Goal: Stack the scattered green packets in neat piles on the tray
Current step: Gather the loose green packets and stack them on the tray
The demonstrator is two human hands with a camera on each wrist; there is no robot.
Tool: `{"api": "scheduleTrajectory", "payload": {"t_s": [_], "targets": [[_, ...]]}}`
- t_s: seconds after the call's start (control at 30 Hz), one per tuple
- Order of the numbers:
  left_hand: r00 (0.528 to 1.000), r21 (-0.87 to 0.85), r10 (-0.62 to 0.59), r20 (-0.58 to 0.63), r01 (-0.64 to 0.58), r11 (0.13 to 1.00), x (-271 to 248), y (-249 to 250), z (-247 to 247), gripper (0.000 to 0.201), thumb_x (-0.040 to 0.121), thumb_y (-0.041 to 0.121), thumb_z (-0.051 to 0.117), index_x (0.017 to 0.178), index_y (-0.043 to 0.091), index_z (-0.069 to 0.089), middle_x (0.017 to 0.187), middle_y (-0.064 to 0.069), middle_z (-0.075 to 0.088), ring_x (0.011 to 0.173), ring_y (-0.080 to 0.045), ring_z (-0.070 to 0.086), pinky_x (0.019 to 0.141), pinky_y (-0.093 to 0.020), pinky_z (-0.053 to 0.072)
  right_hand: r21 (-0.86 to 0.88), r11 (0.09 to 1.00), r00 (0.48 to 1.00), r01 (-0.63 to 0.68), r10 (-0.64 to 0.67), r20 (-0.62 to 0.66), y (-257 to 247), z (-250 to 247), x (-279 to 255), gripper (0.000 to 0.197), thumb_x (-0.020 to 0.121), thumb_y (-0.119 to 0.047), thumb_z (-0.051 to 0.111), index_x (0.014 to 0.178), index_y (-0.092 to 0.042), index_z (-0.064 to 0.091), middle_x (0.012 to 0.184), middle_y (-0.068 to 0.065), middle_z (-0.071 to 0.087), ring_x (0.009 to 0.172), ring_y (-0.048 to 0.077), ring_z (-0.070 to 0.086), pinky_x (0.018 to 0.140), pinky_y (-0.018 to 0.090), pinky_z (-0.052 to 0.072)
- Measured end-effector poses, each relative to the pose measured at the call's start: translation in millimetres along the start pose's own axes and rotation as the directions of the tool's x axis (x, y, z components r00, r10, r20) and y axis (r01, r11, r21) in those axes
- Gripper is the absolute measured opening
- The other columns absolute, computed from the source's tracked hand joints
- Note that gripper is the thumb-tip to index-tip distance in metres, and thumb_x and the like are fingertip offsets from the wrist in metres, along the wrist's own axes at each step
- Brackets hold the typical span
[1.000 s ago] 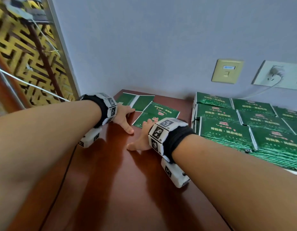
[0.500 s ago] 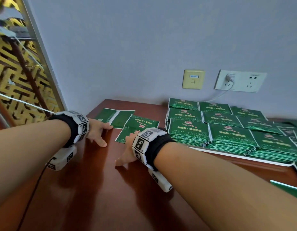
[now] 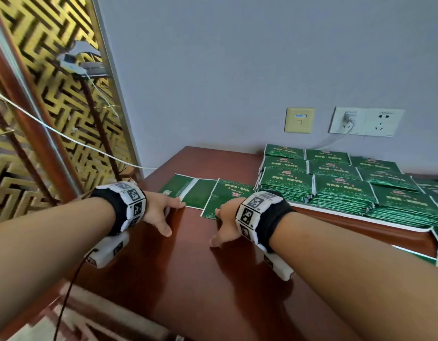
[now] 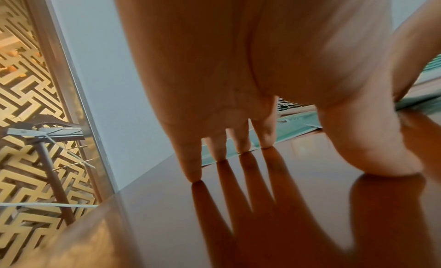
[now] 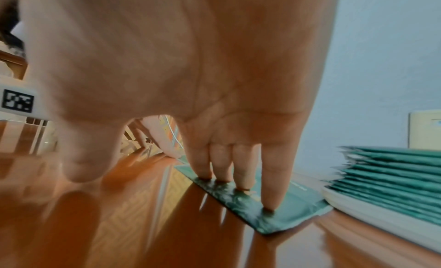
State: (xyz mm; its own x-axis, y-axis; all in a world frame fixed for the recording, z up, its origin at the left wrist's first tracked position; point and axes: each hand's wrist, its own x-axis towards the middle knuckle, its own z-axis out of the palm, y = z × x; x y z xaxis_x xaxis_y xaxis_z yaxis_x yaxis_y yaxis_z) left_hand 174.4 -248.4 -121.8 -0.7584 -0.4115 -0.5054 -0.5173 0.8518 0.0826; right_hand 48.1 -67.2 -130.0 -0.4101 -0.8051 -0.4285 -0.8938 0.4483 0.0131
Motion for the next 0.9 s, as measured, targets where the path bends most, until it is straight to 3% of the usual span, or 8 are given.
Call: {"api": "scheduleTrajectory", "payload": {"t_s": [0.13,0.23,0.37,0.5,0.6,0.77,0.83,0.9], "targets": [[0.999,0.026,0.042,0.007,-0.042,0.999,-22,4,14,0.098,0.073,0.036,0.081,0.151,0.035,0.022,0.157,0.022,0.01,0.139,-0.008,0.031,0.113,-0.025,0.026,-0.073,0.996,0.999,-0.041,0.043,0.026,-15,-1,-51,0.079,0.071,-0.068,0.057,0.127,-0.013,0.06,0.113,0.009,0.067,0.099,0.029,0.064,0.084,0.035,0.048],[0.997,0.014,0.069,0.026,-0.069,0.998,-41,7,21,0.095,0.073,0.033,0.082,0.15,0.035,0.026,0.156,0.022,0.012,0.139,-0.006,0.029,0.113,-0.024,0.025,-0.107,0.994,1.0,-0.014,0.015,0.004,-17,3,-73,0.07,0.073,-0.066,0.059,0.126,-0.02,0.06,0.118,0.004,0.065,0.105,0.026,0.062,0.089,0.036,0.05],[0.995,0.013,0.097,0.003,-0.097,0.995,-64,12,18,0.067,0.076,0.03,0.08,0.136,0.034,0.05,0.133,0.014,0.052,0.106,0.0,0.056,0.1,-0.018,0.036,-0.159,0.985,0.997,0.072,-0.075,-0.01,-15,5,-95,0.063,0.077,-0.061,0.06,0.127,-0.021,0.061,0.113,-0.001,0.067,0.103,0.021,0.062,0.091,0.035,0.051],[0.944,-0.048,0.094,-0.316,-0.115,0.992,-65,14,13,0.022,0.082,0.03,0.074,0.103,0.026,0.068,0.105,0.01,0.067,0.102,-0.008,0.062,0.089,-0.022,0.046,-0.018,0.987,0.964,0.16,-0.16,-0.212,-1,4,-100,0.035,0.085,-0.038,0.065,0.118,-0.026,0.068,0.113,-0.011,0.068,0.103,0.01,0.063,0.092,0.023,0.048],[0.917,-0.06,-0.034,-0.397,0.011,0.998,-52,15,16,0.036,0.087,0.038,0.065,0.119,0.021,0.059,0.115,0.004,0.064,0.107,-0.015,0.06,0.091,-0.026,0.046,0.036,0.993,0.94,0.112,-0.095,-0.326,10,3,-89,0.064,0.078,-0.046,0.072,0.135,-0.023,0.052,0.129,-0.003,0.06,0.116,0.017,0.057,0.099,0.033,0.046],[0.898,0.066,-0.297,-0.324,0.334,0.94,-24,26,26,0.079,0.078,0.072,0.054,0.131,0.014,0.045,0.132,-0.014,0.048,0.12,-0.033,0.049,0.1,-0.042,0.042,0.008,1.0,0.997,0.002,-0.001,-0.076,14,6,-67,0.129,0.06,-0.065,0.076,0.153,-0.02,0.0,0.159,0.002,0.008,0.146,0.023,0.013,0.117,0.042,0.016],[0.89,0.04,-0.333,-0.312,0.363,0.931,-19,31,23,0.084,0.075,0.073,0.056,0.131,0.012,0.044,0.132,-0.014,0.048,0.12,-0.033,0.049,0.099,-0.041,0.042,-0.012,1.0,1.0,0.004,-0.004,-0.029,14,8,-58,0.134,0.057,-0.068,0.076,0.152,-0.019,-0.004,0.159,0.003,0.007,0.146,0.024,0.006,0.118,0.045,0.011],[0.906,-0.026,-0.332,-0.264,0.337,0.941,-15,32,18,0.082,0.076,0.066,0.063,0.129,0.007,0.047,0.124,-0.011,0.055,0.112,-0.028,0.054,0.091,-0.035,0.044,0.008,1.0,1.0,0.006,-0.006,-0.007,14,8,-51,0.13,0.056,-0.068,0.076,0.152,-0.019,0.003,0.154,0.003,0.024,0.143,0.025,0.021,0.116,0.046,0.021]]}}
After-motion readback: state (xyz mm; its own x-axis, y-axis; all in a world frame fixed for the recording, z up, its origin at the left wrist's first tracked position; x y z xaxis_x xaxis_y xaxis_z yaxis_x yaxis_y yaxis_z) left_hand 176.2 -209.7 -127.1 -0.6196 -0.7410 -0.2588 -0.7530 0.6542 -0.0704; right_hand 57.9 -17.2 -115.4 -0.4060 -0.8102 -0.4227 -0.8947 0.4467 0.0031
